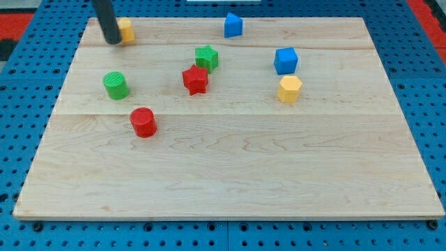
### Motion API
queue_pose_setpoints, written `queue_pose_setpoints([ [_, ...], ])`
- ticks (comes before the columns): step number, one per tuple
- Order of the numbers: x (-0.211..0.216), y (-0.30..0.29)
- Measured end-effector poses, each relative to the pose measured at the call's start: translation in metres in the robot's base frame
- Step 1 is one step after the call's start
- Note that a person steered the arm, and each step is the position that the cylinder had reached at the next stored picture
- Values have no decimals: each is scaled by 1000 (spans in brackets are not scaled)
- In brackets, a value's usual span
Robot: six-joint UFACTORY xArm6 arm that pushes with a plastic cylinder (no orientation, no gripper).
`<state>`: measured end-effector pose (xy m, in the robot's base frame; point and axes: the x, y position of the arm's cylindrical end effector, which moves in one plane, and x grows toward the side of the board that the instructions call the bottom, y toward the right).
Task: Move the blue cube right parallel to the blue triangle
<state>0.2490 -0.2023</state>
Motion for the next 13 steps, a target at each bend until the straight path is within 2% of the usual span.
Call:
queue_pose_setpoints([
  [1, 50, 25],
  [2, 44, 139],
  [3, 26, 189],
  [4, 32, 229],
  [5, 77, 229],
  [6, 106, 256],
  [7, 89, 327],
  [8, 38, 347],
  [9, 5, 362],
  [10, -8, 376],
  [13, -3, 380],
])
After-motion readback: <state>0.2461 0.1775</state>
